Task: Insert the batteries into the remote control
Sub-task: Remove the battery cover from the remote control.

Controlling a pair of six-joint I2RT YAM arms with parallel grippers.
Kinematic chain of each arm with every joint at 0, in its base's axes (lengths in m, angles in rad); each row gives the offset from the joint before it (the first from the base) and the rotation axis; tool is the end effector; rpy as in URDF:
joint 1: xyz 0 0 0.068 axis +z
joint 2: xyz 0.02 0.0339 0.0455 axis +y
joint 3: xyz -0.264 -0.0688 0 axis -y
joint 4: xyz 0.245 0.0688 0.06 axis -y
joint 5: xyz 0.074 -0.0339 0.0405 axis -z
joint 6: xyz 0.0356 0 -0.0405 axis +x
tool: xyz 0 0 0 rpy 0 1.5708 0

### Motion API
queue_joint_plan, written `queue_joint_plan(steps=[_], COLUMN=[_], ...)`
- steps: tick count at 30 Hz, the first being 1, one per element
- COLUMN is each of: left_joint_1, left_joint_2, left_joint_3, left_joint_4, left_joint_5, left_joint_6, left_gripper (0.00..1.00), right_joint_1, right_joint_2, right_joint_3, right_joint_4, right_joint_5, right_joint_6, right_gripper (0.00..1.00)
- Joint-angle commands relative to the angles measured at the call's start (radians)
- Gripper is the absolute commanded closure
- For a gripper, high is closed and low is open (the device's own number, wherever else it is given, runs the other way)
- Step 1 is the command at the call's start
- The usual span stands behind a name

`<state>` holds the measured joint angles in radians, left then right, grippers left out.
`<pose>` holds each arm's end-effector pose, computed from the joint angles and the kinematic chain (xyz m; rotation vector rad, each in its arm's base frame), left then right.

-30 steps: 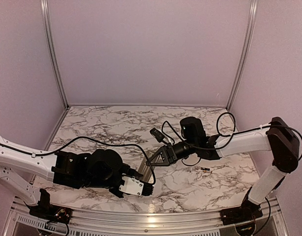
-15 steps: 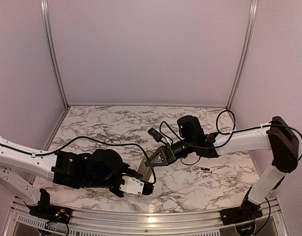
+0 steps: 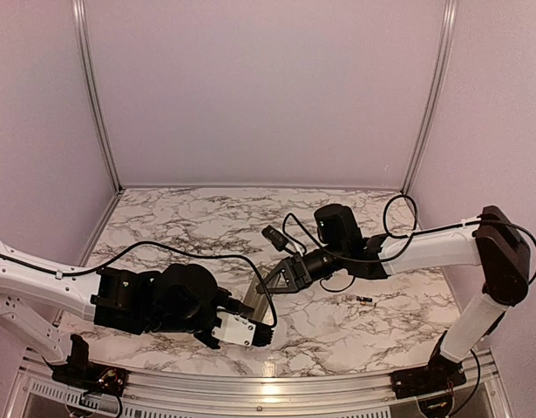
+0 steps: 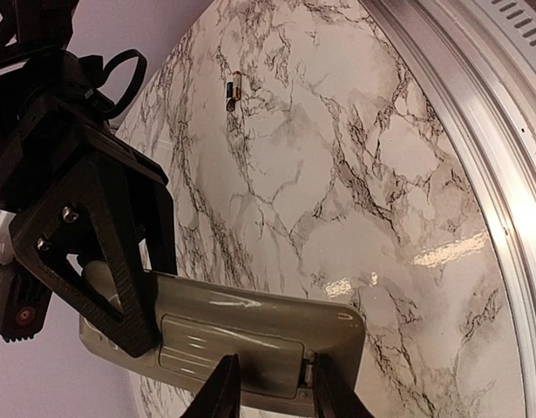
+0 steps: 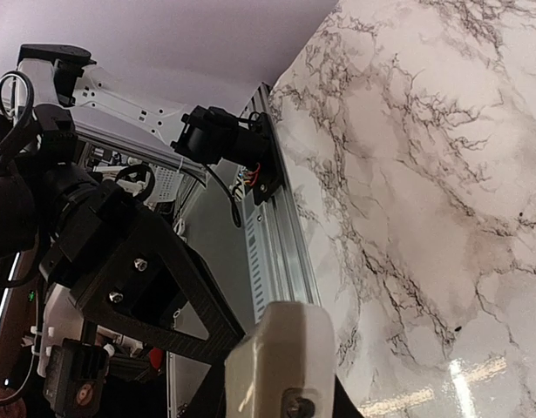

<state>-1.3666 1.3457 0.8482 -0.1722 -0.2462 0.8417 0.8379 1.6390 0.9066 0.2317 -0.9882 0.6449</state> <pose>0.0673 -0.2823 0.2393 1.9167 1.1139 -0.0133 0.2070 0.2744 0.2128 -0.9520 2.2172 1.8333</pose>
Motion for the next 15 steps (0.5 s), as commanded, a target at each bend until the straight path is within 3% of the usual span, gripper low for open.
queue_joint_plan(steps=[1,6,15], left_joint_1=[0.003,0.003,0.000], left_joint_2=[-0.008,-0.028,-0.082], left_joint_3=[-0.003,-0.007,-0.030], left_joint_4=[0.029,0.082,0.140], left_joint_5=[-0.063,-0.109,-0.132], left_joint_6=[0.015,0.025,0.049], left_gripper=[0.72,0.80,0.83], right_joint_1=[0.027,0.026,0.025], right_joint_2=[0.009,0.019,0.041], right_joint_3=[0.023,0.013,0.015], right_joint_4=[0.080,0.087,0.057], right_joint_5=[-0.104,-0.110,-0.095], right_joint_6=[0.052,0.063,0.051], right_gripper=[1.00,1.00,1.00])
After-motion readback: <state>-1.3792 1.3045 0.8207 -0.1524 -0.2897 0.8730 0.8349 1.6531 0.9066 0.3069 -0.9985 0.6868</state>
